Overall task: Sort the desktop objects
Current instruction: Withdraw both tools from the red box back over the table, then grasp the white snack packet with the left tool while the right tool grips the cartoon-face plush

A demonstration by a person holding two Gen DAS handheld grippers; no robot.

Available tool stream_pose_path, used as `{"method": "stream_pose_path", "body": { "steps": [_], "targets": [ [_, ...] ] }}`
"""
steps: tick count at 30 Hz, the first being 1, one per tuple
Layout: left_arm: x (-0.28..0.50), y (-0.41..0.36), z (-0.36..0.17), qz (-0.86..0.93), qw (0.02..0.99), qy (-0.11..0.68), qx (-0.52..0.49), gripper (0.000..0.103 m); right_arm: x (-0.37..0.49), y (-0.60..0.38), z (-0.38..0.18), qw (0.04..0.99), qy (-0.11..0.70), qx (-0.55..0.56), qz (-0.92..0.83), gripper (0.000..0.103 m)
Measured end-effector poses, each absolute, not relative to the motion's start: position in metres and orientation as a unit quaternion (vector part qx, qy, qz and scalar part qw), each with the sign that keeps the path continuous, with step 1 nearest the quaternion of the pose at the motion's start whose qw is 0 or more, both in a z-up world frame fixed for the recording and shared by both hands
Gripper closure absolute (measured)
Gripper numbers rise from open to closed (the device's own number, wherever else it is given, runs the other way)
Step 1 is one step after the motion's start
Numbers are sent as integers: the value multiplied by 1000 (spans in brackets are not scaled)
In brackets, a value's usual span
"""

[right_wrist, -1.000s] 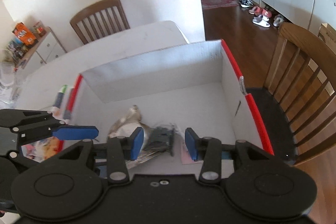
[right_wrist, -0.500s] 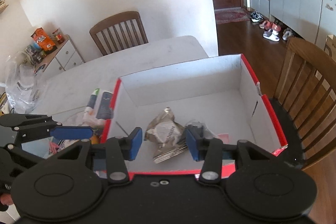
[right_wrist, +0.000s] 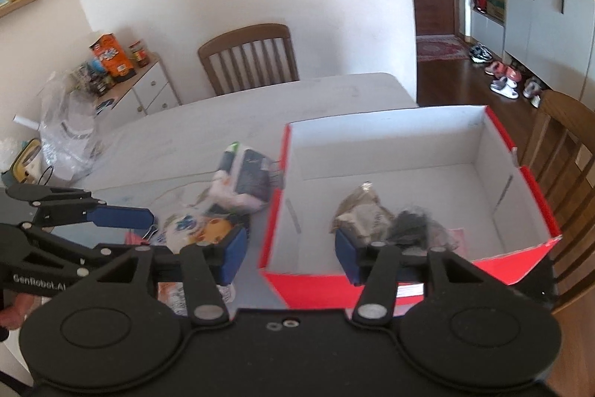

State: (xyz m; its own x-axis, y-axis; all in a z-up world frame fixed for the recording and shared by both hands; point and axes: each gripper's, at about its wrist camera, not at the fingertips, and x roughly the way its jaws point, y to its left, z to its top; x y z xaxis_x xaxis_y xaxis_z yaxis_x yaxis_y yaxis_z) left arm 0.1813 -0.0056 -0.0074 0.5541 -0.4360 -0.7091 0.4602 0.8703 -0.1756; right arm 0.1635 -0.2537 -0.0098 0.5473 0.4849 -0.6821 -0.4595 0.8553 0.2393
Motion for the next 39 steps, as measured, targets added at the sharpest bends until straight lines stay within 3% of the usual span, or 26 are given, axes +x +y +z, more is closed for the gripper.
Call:
{"method": "stream_pose_path", "body": {
  "steps": [6,19,39],
  "targets": [
    [164,35,-19,-235,886,400,8,26,141,-226,-16,875,389,6,288,38],
    [140,67,-59,-255,873,413,43,14,118,-174,-47,866,413,-14,283,34],
    [199,69,-125,-263,848,457,58,14,150,-126,-113,865,444,-32,230,34]
  ]
}}
